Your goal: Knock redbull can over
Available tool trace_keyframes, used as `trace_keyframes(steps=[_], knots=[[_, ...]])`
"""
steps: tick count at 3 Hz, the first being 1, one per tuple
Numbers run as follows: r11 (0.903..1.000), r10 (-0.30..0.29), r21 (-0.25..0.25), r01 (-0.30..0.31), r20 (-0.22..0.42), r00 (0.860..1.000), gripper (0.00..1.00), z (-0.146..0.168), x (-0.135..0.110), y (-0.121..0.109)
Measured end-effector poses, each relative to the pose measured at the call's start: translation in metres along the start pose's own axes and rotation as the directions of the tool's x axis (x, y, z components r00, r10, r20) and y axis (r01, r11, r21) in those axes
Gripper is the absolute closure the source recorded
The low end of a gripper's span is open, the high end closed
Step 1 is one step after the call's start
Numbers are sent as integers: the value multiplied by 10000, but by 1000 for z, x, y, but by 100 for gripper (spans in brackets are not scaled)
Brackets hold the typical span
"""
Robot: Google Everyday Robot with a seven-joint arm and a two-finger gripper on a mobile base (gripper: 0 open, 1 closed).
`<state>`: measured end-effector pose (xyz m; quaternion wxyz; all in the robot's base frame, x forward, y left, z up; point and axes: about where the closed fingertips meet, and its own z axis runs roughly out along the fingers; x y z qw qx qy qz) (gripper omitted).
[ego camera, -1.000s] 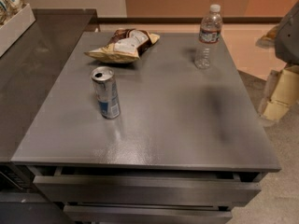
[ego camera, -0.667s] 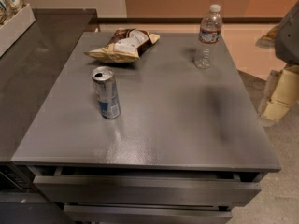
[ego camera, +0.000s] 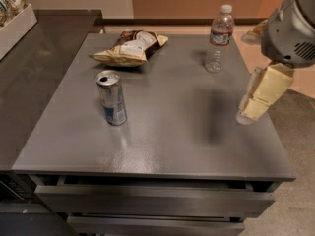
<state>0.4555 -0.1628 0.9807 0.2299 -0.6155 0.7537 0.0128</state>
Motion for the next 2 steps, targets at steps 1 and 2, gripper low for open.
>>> trace_keyframes(steps=[1, 2], knots=[[9997, 197, -173, -178, 1175, 9929, 0, 26, -56, -1], [9979, 625, -273, -579, 2225, 9729, 0, 50, -108, -6]])
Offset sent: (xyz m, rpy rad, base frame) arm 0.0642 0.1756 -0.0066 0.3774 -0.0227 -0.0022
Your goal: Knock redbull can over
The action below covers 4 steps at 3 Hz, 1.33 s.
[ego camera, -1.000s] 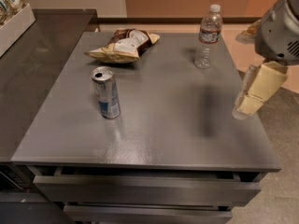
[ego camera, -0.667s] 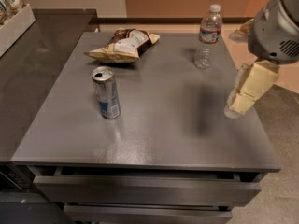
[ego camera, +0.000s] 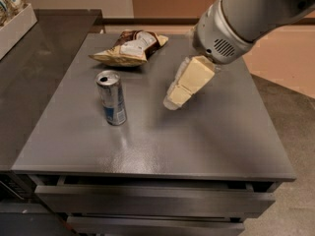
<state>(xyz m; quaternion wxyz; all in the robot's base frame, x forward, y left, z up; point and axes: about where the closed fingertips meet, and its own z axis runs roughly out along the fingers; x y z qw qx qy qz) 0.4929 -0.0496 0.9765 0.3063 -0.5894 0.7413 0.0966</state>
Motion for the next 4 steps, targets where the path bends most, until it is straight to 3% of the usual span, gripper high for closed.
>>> trace_keyframes(steps=[2, 4], knots=[[9996, 76, -285, -37, 1365, 9906, 0, 52, -50, 6], [9960, -95, -851, 269, 1981, 9801, 0, 92, -66, 22]])
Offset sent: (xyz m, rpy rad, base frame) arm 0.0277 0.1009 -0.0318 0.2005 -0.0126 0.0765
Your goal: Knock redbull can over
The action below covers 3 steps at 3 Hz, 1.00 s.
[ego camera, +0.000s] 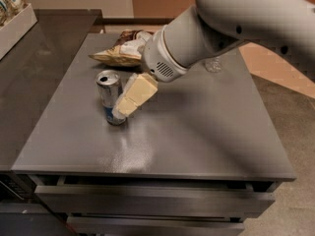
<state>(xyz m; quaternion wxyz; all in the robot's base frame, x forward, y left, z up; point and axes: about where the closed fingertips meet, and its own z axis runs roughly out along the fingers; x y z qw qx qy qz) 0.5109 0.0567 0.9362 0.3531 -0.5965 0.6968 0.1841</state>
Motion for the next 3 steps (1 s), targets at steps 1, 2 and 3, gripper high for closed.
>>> trace_keyframes(steps=[1, 2, 3], knots=[[9995, -48, -296, 52, 151, 9999, 0, 16, -5, 5], [9981, 42, -619, -27, 243, 9997, 0, 30, -7, 8], [9960, 140, -882, -114, 286, 9995, 0, 40, -8, 10]])
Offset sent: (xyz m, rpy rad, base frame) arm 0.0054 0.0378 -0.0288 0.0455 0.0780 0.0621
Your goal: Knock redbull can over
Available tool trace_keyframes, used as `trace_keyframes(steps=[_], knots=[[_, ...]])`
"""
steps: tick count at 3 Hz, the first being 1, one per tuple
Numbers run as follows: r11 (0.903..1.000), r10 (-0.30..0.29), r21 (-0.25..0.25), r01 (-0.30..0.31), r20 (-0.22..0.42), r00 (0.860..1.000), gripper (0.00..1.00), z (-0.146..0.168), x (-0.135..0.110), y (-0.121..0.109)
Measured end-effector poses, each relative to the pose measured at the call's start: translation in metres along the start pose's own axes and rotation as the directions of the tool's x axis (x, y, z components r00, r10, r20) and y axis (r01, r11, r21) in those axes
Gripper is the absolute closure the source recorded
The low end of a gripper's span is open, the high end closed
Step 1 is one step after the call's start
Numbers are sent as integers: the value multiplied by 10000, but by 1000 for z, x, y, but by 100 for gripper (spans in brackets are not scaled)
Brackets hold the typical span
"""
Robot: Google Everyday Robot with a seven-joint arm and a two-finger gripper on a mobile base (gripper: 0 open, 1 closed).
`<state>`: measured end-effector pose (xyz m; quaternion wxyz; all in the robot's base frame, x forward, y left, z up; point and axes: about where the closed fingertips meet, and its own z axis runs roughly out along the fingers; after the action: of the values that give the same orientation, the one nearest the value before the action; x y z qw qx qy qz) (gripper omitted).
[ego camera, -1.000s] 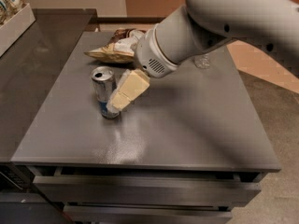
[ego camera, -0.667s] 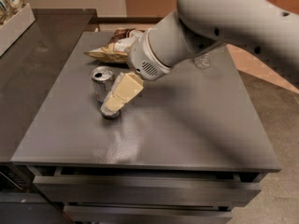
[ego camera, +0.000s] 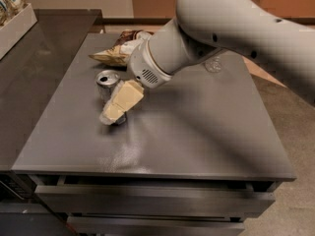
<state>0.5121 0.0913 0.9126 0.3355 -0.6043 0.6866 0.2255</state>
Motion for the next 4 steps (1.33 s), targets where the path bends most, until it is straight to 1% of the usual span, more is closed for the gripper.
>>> trace_keyframes(steps=[1, 2, 4], knots=[[9999, 48, -90, -48, 14, 10000, 0, 3, 0, 1], [9997, 69, -245, -68, 71, 10000, 18, 7, -2, 2], [9991, 99, -420, -91, 202, 9997, 65, 9, -6, 3]])
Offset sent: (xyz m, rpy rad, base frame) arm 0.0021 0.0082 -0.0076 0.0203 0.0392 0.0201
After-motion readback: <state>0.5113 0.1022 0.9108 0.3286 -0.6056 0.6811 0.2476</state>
